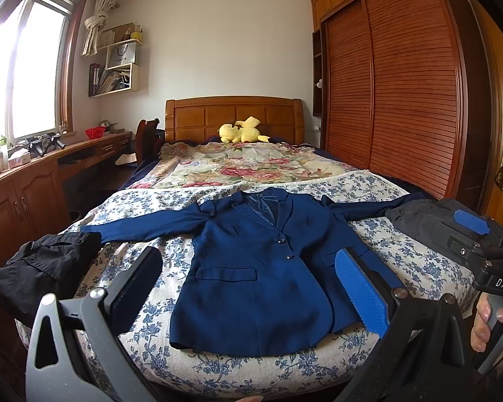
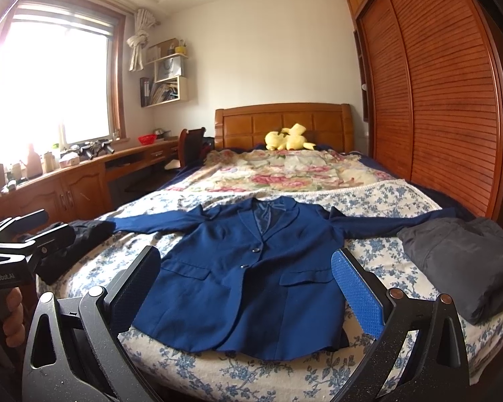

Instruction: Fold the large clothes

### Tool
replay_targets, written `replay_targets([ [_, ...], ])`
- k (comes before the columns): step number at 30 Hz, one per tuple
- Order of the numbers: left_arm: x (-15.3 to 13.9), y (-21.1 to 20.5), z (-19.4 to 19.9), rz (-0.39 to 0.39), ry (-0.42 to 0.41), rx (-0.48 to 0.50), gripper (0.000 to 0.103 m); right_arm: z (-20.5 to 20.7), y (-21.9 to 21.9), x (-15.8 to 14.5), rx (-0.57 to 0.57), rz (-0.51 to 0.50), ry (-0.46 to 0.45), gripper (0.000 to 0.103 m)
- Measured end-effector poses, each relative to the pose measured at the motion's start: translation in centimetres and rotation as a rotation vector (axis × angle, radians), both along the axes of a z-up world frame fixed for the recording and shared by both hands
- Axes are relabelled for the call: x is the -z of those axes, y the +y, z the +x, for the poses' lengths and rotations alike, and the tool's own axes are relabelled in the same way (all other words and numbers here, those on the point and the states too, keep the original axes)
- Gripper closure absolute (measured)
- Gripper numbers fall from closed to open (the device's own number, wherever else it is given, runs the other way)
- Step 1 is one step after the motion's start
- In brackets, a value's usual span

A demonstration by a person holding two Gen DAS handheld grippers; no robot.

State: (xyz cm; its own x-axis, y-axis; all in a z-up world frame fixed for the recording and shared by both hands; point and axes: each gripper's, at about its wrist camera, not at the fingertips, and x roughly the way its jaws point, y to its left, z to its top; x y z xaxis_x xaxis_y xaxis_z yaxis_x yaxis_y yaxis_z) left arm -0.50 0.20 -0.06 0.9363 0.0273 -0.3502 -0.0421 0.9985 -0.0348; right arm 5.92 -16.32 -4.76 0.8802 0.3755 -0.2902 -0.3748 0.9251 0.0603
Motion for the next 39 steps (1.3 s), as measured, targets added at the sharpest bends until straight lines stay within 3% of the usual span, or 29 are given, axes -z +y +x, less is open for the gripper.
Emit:
replay_targets([
  [39, -0.40, -0.65, -0.31, 0.008, -0.005, 0.004, 0.000, -0.59, 0.18, -0.59, -0.004, 0.004, -0.004, 0.000],
])
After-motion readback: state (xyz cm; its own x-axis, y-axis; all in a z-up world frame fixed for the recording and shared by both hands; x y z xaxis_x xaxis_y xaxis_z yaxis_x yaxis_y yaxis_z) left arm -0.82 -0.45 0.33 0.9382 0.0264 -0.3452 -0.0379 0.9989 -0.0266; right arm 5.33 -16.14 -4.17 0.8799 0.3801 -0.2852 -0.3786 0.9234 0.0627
